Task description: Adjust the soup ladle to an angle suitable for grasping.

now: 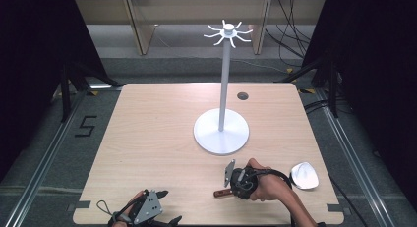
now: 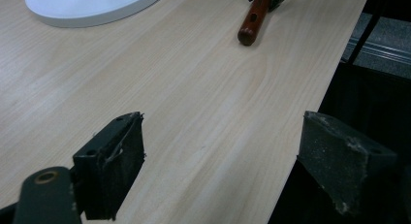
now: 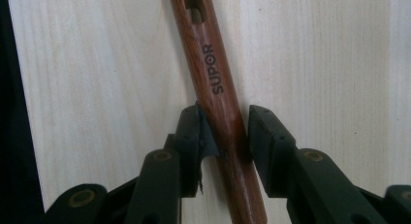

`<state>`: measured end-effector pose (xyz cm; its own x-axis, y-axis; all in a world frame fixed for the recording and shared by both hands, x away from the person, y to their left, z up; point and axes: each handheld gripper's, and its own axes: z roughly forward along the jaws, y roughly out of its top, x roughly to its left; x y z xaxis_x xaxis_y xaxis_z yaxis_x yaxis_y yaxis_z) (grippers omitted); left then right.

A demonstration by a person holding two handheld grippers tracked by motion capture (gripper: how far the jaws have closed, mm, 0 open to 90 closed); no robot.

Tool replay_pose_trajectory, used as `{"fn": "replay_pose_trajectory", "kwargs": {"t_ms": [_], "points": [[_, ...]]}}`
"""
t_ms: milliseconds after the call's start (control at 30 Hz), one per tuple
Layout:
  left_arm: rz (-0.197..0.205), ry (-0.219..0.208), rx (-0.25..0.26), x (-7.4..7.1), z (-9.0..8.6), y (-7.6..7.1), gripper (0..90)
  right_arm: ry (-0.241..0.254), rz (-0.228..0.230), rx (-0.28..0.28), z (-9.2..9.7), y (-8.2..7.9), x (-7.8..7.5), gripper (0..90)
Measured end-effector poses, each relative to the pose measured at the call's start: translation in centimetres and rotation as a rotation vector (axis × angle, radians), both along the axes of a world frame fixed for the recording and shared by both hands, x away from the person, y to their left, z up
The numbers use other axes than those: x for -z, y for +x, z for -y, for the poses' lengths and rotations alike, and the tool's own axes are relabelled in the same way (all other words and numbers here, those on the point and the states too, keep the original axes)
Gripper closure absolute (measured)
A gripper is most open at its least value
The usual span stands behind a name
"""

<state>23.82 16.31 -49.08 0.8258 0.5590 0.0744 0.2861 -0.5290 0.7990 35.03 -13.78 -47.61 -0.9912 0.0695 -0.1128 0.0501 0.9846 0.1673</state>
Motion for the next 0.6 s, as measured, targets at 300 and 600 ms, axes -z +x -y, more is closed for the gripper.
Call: {"fn": "replay_pose_trajectory", "kwargs": {"t_ms": [300,600], "points": [[-0.013,-0.016,0.0,0.0,0.0,-0.1,15.8,0.008,0.031,0.065,0.3,0.0,-0.4,73.9],[0.003,-0.026,-0.007,0.0,0.1,-0.1,15.8,0.07,0.047,0.2,1.6,-0.1,-2.7,74.0]]}}
